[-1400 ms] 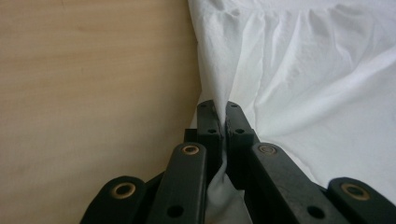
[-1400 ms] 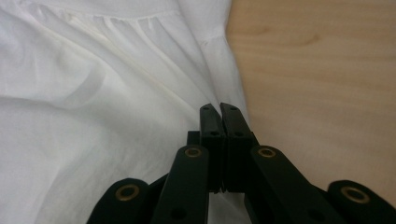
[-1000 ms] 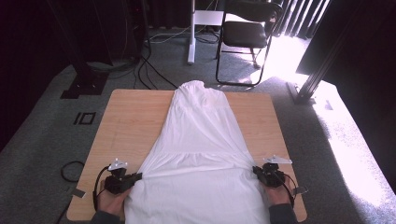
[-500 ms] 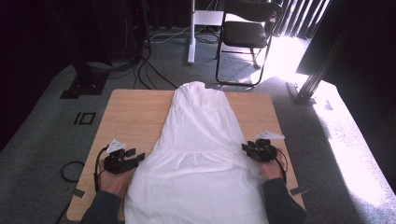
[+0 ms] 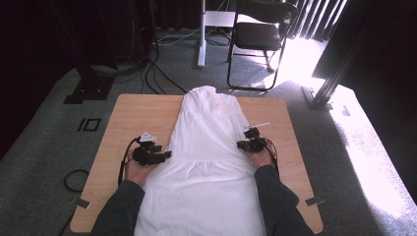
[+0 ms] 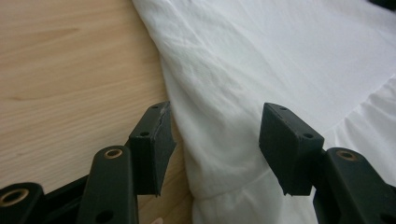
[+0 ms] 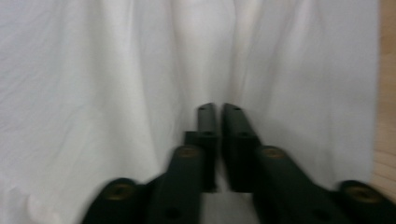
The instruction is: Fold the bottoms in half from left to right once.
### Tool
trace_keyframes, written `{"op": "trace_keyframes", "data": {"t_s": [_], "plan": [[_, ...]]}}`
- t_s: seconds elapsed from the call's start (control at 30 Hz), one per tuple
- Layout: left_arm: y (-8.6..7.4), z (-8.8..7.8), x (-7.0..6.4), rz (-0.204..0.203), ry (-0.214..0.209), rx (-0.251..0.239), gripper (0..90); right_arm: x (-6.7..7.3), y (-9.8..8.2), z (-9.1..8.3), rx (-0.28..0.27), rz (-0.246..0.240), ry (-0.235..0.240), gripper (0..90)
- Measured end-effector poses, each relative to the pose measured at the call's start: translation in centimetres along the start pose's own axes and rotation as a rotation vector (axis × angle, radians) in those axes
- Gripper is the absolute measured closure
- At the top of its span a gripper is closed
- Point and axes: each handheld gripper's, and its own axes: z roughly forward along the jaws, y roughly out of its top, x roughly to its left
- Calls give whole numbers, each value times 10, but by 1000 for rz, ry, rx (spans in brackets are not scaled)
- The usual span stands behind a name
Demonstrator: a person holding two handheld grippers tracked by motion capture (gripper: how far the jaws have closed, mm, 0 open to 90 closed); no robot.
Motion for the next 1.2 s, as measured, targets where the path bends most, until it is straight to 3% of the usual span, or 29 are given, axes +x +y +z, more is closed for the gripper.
{"op": "trace_keyframes", "data": {"t_s": [0.03, 0.1, 0.17, 0.2, 0.23, 0.3, 0.33, 0.37, 0.43, 0.47, 0.5, 0.53, 0.6, 0.67, 0.73, 0.77, 0.8, 0.83, 0.87, 0.97, 1.03, 1.2], "plan": [[-1, 3, -2, -2, -1, 7, 456, 6, 1, -17, -56, -52, 3, 899], [-2, 4, -3, 1, 4, 18, 459, 10, 5, -40, -146, -100, -39, 900], [-4, 6, -5, -5, -1, 29, 459, 7, 8, -63, -254, -100, -131, 900], [-4, 6, -5, -5, -1, 29, 459, 7, 8, -63, -254, -100, -131, 900], [-7, 10, -6, 1, 1, 47, 458, -4, 9, -69, -281, -78, -190, 900], [-9, 13, -7, -8, -8, 54, 458, -17, 6, -62, -240, -48, -208, 899], [-9, 13, -7, -8, -8, 54, 458, -17, 6, -62, -240, -48, -208, 899], [-10, 16, -7, -6, -15, 68, 458, -27, -1, -47, -186, -40, -223, 898], [-8, 16, -6, -3, -13, 65, 456, -35, -9, -31, -146, -36, -228, 897], [-8, 16, -6, -3, -13, 65, 456, -35, -9, -31, -146, -36, -228, 897], [-2, 10, -6, 7, 2, 44, 451, -39, -14, -17, -112, -24, -234, 897], [-2, 10, -6, 7, 2, 44, 444, -40, -15, -13, -103, -23, -238, 897], [15, 1, -1, 2, 13, -8, 434, -41, -18, -3, -78, -21, -245, 897], [27, 3, 2, -5, 16, -17, 405, -40, -19, 1, -62, -27, -252, 897], [33, 7, 2, -15, 2, -16, 385, -39, -19, 2, -66, -34, -257, 896], [42, 21, 4, -31, -7, 1, 383, -39, -19, 2, -67, -33, -260, 897], [42, 21, 4, -31, -7, 1, 377, -39, -19, 2, -67, -33, -260, 897], [49, 39, 7, -54, -18, 26, 371, -39, -19, 2, -65, -37, -260, 897], [49, 39, 7, -54, -18, 26, 371, -39, -19, 2, -64, -37, -259, 897], [52, 62, 10, -111, -2, 67, 375, -41, -19, 2, -69, -21, -248, 897], [50, 68, 12, -110, -13, 81, 457, -40, -20, 2, -72, -22, -249, 898], [45, 72, 14, -99, -1, 80, 495, -40, -20, 2, -74, -23, -250, 897]]}}
